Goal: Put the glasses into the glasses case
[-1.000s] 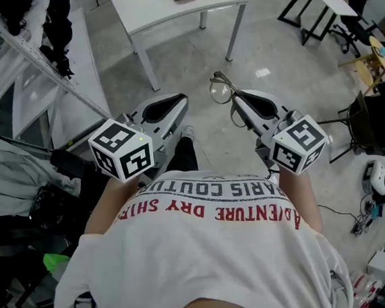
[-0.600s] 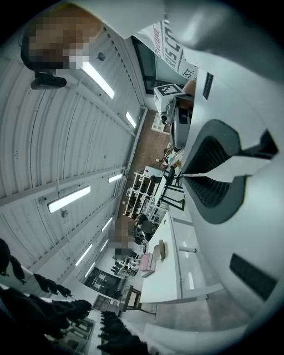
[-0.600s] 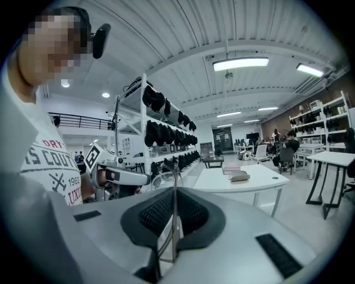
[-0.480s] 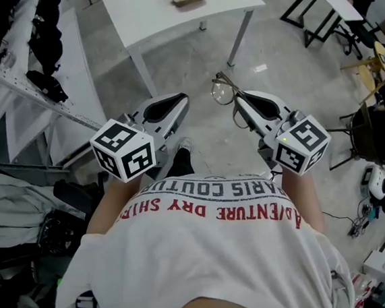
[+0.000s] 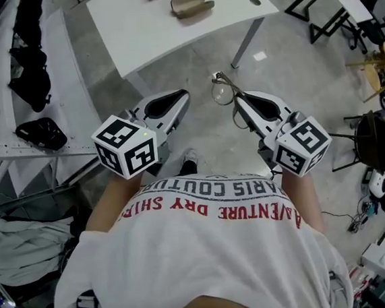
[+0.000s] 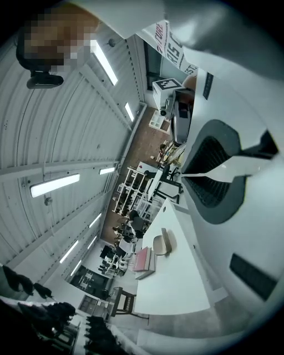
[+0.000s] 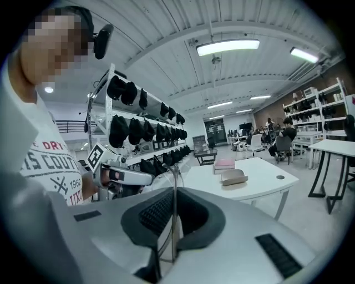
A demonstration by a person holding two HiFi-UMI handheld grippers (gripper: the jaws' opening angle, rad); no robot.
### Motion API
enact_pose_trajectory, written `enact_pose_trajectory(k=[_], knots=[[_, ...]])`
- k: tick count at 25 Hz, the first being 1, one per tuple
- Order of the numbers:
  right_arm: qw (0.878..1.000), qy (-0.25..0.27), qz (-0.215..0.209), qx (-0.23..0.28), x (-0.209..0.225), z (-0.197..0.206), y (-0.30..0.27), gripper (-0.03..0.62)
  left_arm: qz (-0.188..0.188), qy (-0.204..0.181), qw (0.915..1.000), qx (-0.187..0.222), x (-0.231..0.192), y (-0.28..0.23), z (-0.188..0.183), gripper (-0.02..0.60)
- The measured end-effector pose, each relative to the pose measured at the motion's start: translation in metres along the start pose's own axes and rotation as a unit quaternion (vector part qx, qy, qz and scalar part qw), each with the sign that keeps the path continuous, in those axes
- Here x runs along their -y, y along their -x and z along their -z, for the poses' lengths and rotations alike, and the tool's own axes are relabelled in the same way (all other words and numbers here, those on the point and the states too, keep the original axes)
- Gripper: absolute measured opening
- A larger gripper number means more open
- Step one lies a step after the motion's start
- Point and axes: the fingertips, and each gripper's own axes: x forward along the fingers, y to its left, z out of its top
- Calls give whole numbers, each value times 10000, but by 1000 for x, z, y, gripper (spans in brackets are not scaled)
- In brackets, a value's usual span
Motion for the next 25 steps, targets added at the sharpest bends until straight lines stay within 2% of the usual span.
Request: enact_pose_trajectory(k=[9,17,25], knots=[[9996,-110,236,-61,62,-20,-62,31,205,-3,9997,-154,-73,-49,-35,38],[9992,-96,376,-41,83,-29,-80,31,332,-19,9993,-163,-96,-63,-45,38],[9995,-106,286,12,97,-30,-98,31,156,36,9998,-109,-117,-65,-49,38]])
